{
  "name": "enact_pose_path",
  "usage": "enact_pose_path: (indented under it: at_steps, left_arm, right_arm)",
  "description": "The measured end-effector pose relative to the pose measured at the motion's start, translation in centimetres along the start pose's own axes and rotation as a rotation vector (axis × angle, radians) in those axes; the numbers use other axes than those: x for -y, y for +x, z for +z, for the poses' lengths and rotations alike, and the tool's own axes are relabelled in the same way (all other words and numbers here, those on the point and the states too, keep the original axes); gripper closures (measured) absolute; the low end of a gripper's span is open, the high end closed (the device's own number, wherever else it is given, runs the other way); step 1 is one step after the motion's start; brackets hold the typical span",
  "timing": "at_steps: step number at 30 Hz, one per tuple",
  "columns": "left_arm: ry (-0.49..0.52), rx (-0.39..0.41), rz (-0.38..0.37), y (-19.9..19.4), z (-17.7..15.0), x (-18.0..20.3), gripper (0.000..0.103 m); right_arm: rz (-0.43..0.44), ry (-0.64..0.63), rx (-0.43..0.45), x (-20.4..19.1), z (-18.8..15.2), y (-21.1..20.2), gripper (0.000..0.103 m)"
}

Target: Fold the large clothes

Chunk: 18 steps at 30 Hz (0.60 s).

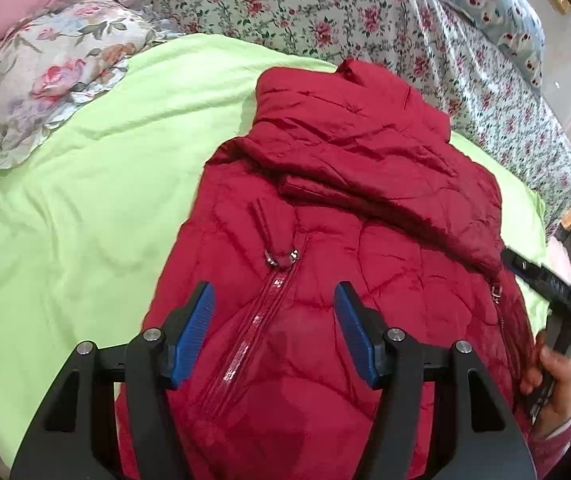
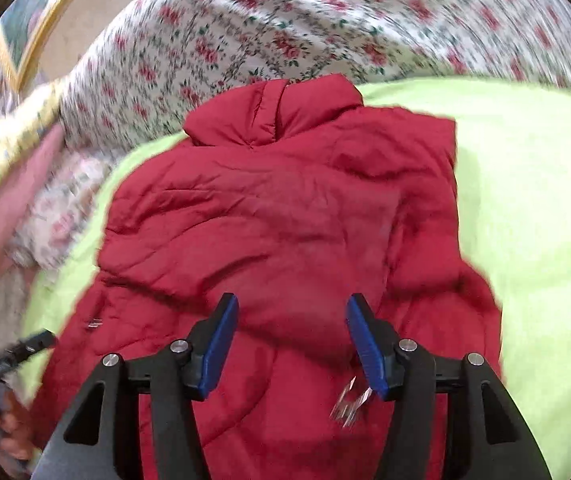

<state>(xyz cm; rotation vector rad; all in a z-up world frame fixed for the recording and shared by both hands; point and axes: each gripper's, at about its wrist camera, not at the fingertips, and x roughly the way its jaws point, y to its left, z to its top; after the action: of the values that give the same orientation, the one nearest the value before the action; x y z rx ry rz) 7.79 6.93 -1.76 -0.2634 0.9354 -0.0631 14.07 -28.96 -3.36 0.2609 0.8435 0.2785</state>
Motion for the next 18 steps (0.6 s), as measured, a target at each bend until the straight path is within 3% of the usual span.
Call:
enact_pose_path:
  at_steps: [3, 7, 9, 12, 18]
  left_arm:
    - [-0.003, -0.005, -0.016, -0.6, -0.7, -0.6, 0.042]
    - [0.019, -0.016, -0.012, -1.2, -1.5, -1.2, 0.042]
    - [0.025, -0.021, -0.005, -1.6, -2.2, -1.8, 0.042]
    - [0.017, -0.023, 0.003, -2.0, -3.0, -3.2, 0.042]
    - [-0.018, -0.040, -0.006, -2.2, -4.4, -6.0, 0.042]
  right_arm:
    - [0.040, 0.060, 0.006, 0.0, -2.5, -2.3, 0.044]
    - [0.059, 0.101, 0.053, -0.3, -5.6, -6.0, 0.031]
    - [0.059, 0.121, 0.076, -0.3, -6.9, -7.7, 0.030]
    - [0.032, 0.126, 0.095, -0.3, -8.0, -9.9, 0.030]
    - [-0.118, 0.116, 0.066, 0.2, -10.8, -12.2, 0.024]
